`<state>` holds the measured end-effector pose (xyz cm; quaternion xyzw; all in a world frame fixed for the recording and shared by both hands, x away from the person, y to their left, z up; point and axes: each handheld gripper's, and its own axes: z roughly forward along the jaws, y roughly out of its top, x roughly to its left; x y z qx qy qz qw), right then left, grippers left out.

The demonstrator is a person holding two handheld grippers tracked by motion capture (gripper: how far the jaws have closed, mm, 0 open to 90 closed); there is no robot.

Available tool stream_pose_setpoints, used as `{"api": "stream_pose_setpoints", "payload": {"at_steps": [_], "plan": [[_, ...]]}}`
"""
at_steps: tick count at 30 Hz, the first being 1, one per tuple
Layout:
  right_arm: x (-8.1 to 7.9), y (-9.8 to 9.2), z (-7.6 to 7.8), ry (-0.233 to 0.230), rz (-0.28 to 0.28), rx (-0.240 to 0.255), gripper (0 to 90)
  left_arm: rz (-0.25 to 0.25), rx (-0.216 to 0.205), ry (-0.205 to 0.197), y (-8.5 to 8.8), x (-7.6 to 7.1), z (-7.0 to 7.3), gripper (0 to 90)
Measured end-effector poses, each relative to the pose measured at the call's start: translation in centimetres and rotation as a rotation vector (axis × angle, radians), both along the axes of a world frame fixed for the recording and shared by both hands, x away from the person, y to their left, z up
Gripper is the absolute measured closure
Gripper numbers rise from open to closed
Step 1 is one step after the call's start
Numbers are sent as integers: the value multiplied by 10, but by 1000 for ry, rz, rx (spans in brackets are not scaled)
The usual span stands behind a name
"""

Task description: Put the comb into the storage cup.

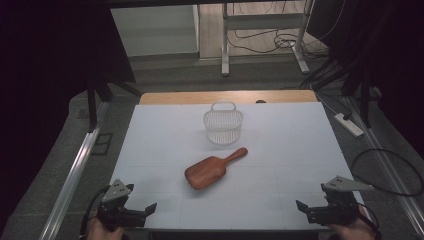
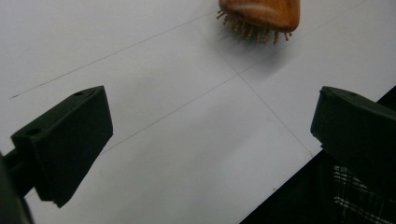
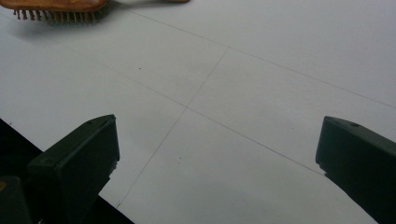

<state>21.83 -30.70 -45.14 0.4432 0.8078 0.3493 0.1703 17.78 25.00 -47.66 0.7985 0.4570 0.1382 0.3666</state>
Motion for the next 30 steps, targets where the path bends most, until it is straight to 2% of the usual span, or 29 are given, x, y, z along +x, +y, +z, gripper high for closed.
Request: {"api": "stream_pose_setpoints", "payload": {"at_steps": [4,9,19,30], "plan": [[0,1,0,-2,7,-1,0,-23,-12,1,-2,4,1,0],[0,1,0,-5,9,-3,0,-30,-51,-2,-2,6,3,0],[0,1,0,-8,12,-1,0,-39,-77,3,-5,9,4,0],[0,2,0,-2,18,-3,0,-58,-64,12,-12,20,6,0]]}}
